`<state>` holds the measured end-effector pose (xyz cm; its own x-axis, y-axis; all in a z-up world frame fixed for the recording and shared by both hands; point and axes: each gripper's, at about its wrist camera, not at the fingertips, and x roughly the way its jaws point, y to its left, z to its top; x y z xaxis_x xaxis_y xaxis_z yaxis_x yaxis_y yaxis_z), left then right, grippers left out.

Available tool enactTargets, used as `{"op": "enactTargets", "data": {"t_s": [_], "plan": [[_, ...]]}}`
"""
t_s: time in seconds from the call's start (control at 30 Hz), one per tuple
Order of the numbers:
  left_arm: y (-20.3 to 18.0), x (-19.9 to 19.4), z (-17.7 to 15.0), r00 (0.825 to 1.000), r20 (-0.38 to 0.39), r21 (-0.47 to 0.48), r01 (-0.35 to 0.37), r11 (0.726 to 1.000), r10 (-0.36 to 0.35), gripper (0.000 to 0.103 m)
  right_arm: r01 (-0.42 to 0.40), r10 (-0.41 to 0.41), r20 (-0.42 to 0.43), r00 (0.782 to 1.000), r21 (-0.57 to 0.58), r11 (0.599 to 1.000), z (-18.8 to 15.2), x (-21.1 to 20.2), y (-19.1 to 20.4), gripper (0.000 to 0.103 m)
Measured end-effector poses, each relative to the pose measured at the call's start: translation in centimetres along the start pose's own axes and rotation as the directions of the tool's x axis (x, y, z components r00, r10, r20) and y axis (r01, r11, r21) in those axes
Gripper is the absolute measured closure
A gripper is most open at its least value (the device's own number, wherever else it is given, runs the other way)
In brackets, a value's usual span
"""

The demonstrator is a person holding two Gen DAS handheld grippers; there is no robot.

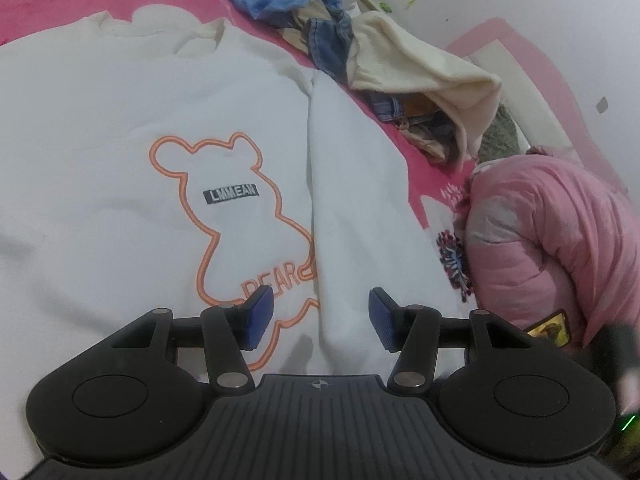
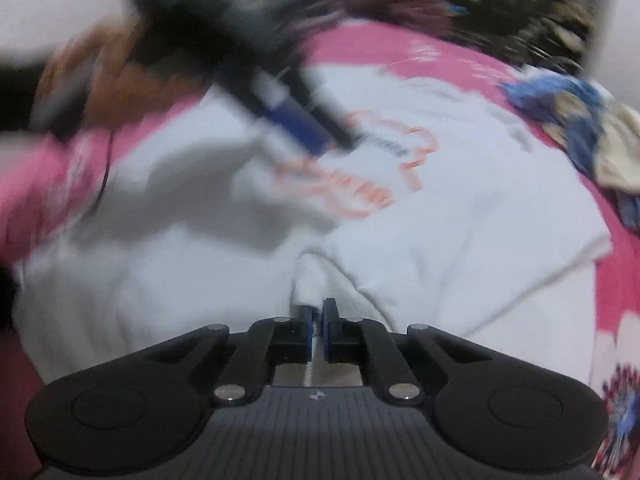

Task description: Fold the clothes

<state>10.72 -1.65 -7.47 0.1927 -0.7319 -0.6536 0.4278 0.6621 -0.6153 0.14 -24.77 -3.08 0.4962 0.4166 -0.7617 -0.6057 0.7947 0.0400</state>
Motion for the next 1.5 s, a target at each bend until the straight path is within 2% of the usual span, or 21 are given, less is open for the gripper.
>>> {"op": "enactTargets", "data": {"t_s": [0.07,0.13,0.2,0.3,0.4,0.5,0.63,0.7,0.77,0.87,1.0,1.2,1.33,1.4,1.43,1.47,1.5], "plan": [[-0.2,0.1,0.1,1.0,0.004,0.022,-0.018,1.0,0.018,0.05,0.054,-0.061,0.103,0.993,0.072,0.996,2.1,-2.3,-2.6,0.099],[-0.6,0.2,0.4,0.999,0.002,0.051,-0.04,0.998,0.04,0.05,0.151,-0.176,0.209,0.962,0.129,0.98,4.9,-5.2,-6.0,0.099],[-0.9,0.4,0.7,0.998,0.0,0.081,-0.063,0.995,0.063,0.05,0.263,-0.316,0.303,0.899,0.204,0.943,8.2,-8.6,-10.1,0.099],[-1.9,1.0,1.6,0.993,0.024,0.152,-0.122,0.981,0.119,0.05,0.41,-0.514,0.391,0.763,0.323,0.853,13.3,-13.1,-16.1,0.099],[-3.1,2.4,2.8,0.984,0.053,0.226,-0.176,0.958,0.169,0.05,0.493,-0.646,0.413,0.642,0.424,0.76,18.0,-15.8,-21.4,0.099],[-4.4,4.2,4.2,0.976,0.084,0.317,-0.217,0.923,0.2,0.05,0.534,-0.732,0.39,0.559,0.506,0.678,21.2,-16.5,-26.0,0.099],[-5.5,7.2,6.4,0.966,0.124,0.434,-0.258,0.863,0.227,0.05,0.555,-0.796,0.348,0.495,0.579,0.598,23.0,-15.6,-30.2,0.099],[-5.7,8.6,7.4,0.963,0.142,0.474,-0.269,0.838,0.228,0.05,0.566,-0.812,0.327,0.483,0.591,0.575,23.3,-14.6,-31.7,0.099],[-5.7,9.7,8.3,0.961,0.16,0.493,-0.275,0.825,0.225,0.05,0.588,-0.83,0.296,0.473,0.595,0.548,23.4,-13.3,-32.9,0.099],[-5.5,11.4,10.1,0.956,0.2,0.49,-0.286,0.823,0.213,0.05,0.61,-0.852,0.259,0.455,0.607,0.51,22.1,-13.6,-34.0,0.099],[-5.1,13.6,13.1,0.95,0.237,0.455,-0.294,0.841,0.204,0.051,0.625,-0.875,0.226,0.428,0.625,0.467,19.6,-14.8,-34.3,0.099],[-5.8,17.5,16.8,0.943,0.255,0.452,-0.31,0.837,0.212,0.052,0.611,-0.88,0.195,0.433,0.654,0.446,16.8,-16.0,-34.1,0.099],[-5.5,18.8,18.9,0.95,0.252,0.392,-0.275,0.878,0.185,0.053,0.611,-0.877,0.187,0.442,0.653,0.447,15.6,-16.5,-33.7,0.1],[-5.2,19.3,19.9,0.961,0.224,0.368,-0.235,0.899,0.16,0.054,0.609,-0.873,0.185,0.451,0.652,0.452,15.2,-16.8,-33.7,0.099],[-5.2,19.7,20.4,0.973,0.184,0.377,-0.201,0.904,0.14,0.056,0.609,-0.871,0.185,0.455,0.648,0.456,15.1,-16.8,-33.6,0.099],[-5.3,20.4,20.9,0.985,0.122,0.405,-0.163,0.9,0.123,0.059,0.611,-0.869,0.185,0.46,0.644,0.46,14.9,-16.8,-33.4,0.099],[-5.4,21.1,21.3,0.99,0.077,0.434,-0.144,0.889,0.122,0.062,0.613,-0.867,0.185,0.464,0.639,0.465,14.8,-16.9,-33.2,0.1]]}}
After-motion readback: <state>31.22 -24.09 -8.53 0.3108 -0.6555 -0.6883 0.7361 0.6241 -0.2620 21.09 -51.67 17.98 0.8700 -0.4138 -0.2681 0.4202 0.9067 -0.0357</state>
